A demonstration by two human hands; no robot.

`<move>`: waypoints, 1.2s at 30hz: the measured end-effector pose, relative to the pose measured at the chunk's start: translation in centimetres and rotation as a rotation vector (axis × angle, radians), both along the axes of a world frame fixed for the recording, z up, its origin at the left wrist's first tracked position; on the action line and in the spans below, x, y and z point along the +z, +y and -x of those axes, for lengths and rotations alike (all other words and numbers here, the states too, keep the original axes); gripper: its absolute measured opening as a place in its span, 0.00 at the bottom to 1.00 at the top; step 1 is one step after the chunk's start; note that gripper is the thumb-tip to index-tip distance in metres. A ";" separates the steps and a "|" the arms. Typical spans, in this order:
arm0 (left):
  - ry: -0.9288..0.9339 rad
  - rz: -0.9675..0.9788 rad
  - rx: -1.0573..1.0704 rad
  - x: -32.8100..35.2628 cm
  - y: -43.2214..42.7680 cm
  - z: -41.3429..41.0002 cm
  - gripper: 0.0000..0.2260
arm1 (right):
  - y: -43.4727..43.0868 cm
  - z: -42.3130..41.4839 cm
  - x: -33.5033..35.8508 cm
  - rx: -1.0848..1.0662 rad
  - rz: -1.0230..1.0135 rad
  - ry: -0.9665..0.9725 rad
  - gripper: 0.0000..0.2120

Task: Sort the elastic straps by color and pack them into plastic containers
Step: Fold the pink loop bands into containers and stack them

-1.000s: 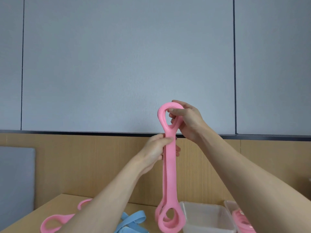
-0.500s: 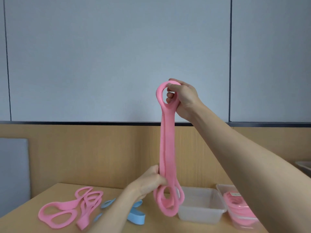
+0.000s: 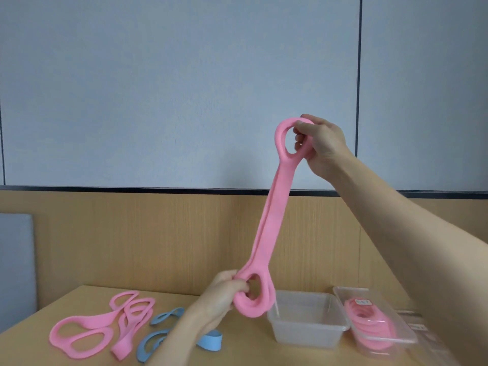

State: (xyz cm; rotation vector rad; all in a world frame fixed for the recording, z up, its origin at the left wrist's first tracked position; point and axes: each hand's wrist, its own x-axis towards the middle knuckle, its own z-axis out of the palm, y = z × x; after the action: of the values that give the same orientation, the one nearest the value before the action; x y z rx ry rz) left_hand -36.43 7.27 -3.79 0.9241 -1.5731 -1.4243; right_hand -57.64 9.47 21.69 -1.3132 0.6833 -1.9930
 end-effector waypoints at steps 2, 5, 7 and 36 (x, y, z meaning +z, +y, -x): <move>0.119 -0.069 0.018 0.1 -0.2 -0.7 0.15 | -0.1 1.7 -0.5 -0.043 -0.012 0.004 0.18; 0.341 -0.161 0.058 0.1 -0.5 -1.9 0.17 | -0.2 4.3 -1.8 -0.129 -0.052 0.017 0.19; 0.540 -0.250 0.073 0.1 -0.7 -2.7 0.17 | -0.5 6.0 -3.1 -0.220 -0.102 0.062 0.18; 0.970 -0.394 0.001 9.1 0.5 6.9 0.15 | -1.1 7.3 -13.5 -0.619 -0.127 0.402 0.12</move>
State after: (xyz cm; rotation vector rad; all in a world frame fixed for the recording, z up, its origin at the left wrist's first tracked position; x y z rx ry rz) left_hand -43.30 7.76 5.30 0.3092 -0.5792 -1.8190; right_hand -64.95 8.39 8.17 -1.5707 1.5340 -2.1005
